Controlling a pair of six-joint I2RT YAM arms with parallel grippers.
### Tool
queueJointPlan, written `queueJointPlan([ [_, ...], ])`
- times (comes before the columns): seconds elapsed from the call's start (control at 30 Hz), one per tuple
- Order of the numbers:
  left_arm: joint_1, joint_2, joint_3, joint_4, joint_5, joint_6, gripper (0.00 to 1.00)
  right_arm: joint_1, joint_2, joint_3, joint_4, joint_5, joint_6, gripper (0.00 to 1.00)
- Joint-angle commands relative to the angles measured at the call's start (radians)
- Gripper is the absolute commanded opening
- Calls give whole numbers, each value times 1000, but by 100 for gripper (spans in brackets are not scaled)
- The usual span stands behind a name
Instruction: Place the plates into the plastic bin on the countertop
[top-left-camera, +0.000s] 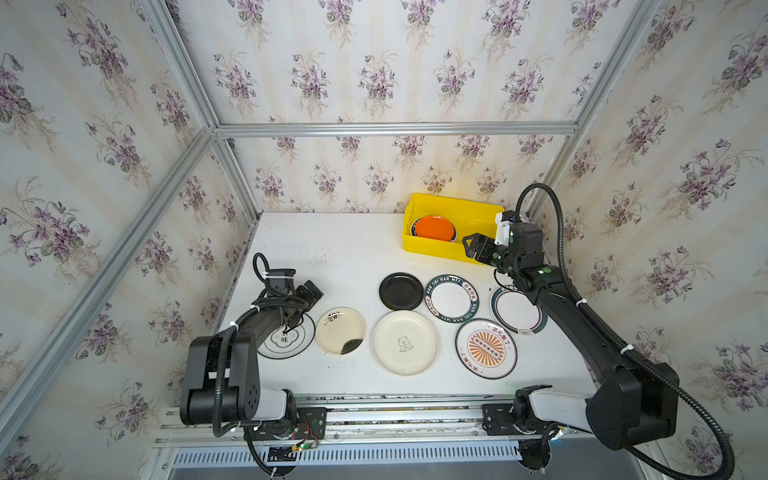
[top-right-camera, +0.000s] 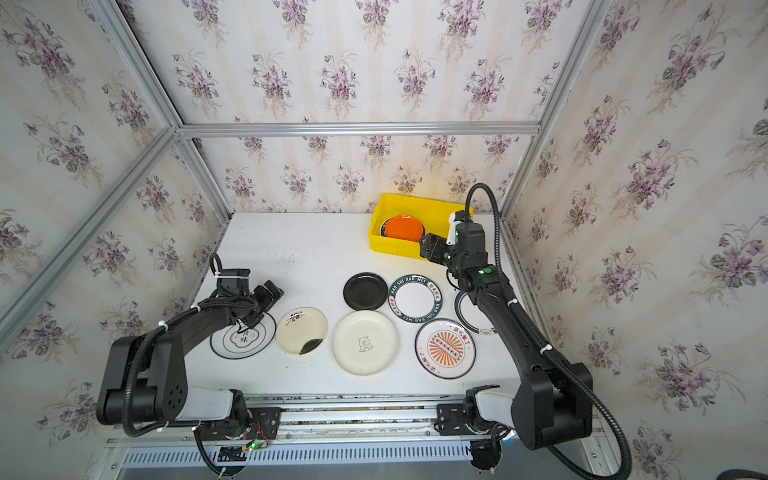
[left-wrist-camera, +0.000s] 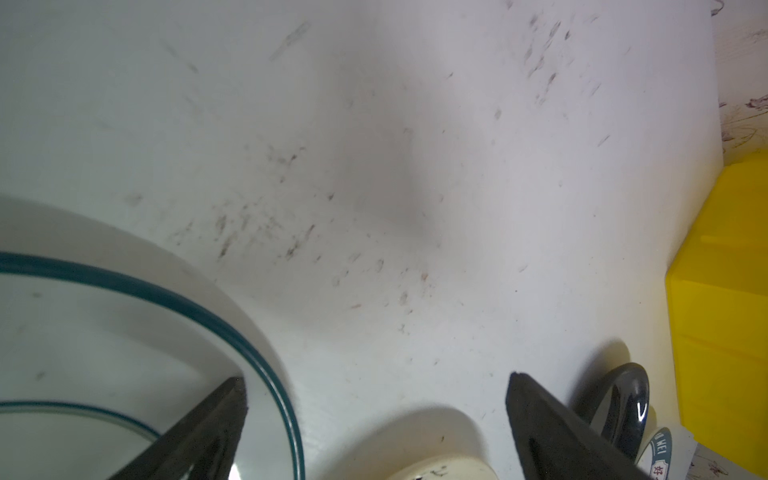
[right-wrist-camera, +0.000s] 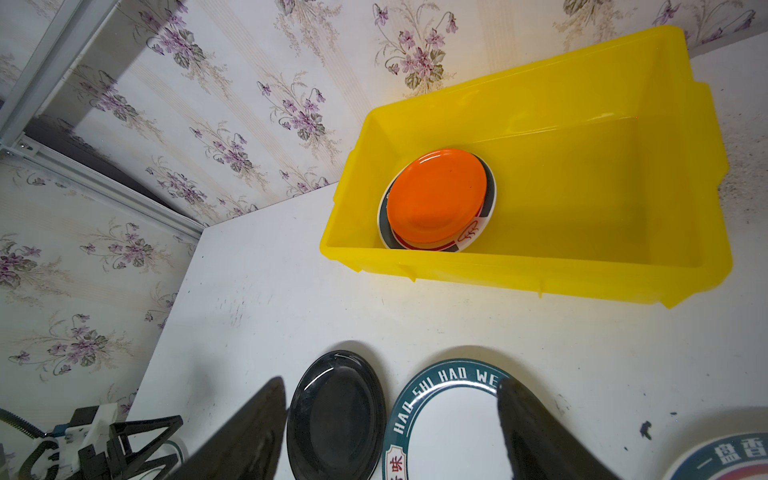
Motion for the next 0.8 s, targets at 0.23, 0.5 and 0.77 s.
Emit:
queueJointPlan([
  [0.23,-13,132,175,16,112,67,100,1,-47,-23,19,36,23,82],
  [0.5,-14,96,184,19,111,68,100,1,-47,-15,12,8,34,82],
  [0.77,-9,-278,13,-129,-135,8,100,1,-64,-16,-8,-5,9,82],
])
